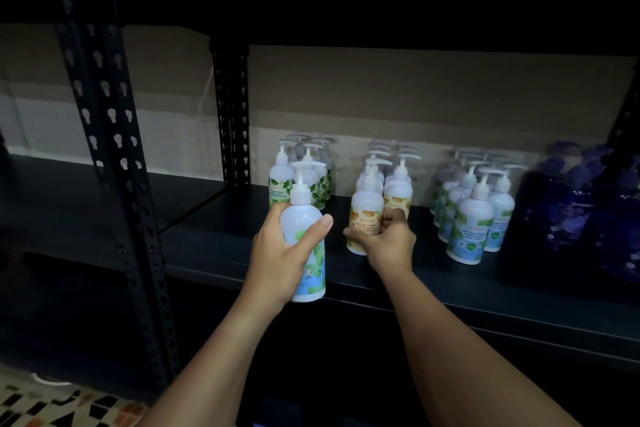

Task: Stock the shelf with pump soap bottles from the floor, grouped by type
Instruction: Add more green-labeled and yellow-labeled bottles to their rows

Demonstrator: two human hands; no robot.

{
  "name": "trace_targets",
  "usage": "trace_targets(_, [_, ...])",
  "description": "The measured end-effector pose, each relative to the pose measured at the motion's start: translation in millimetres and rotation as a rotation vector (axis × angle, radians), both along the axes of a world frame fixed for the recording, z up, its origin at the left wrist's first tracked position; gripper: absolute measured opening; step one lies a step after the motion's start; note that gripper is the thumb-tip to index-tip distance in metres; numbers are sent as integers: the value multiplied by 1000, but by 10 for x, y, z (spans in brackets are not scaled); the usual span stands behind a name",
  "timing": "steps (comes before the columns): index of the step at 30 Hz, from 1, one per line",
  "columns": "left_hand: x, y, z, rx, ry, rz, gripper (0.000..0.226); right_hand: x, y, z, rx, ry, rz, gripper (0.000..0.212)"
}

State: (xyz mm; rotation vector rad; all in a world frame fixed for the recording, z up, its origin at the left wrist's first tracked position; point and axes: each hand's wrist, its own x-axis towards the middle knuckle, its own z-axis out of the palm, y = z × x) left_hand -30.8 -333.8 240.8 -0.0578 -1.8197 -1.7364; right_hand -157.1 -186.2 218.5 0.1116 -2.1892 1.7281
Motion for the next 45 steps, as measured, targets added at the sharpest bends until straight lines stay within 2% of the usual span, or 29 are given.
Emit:
trace_targets(9, [-53, -75, 7, 11, 6, 12, 32, -125, -93, 18, 50, -36, -9, 65])
trace_targets(22, [-39, -164, -2, 19, -20, 30, 44, -119, -142, 2, 116, -71, -44, 66])
trace_targets(38, [-15, -154, -7, 4, -2, 17, 39, 9, -61, -14, 166, -136, -73, 73])
trace_targets(40, [-11, -110, -13, -8, 1, 9, 36, 94, 23, -24, 245, -135, -47, 67])
trace_targets(45, [2, 73, -34, -18, 11, -54, 43, 386, 441, -78, 580, -46, 24, 22])
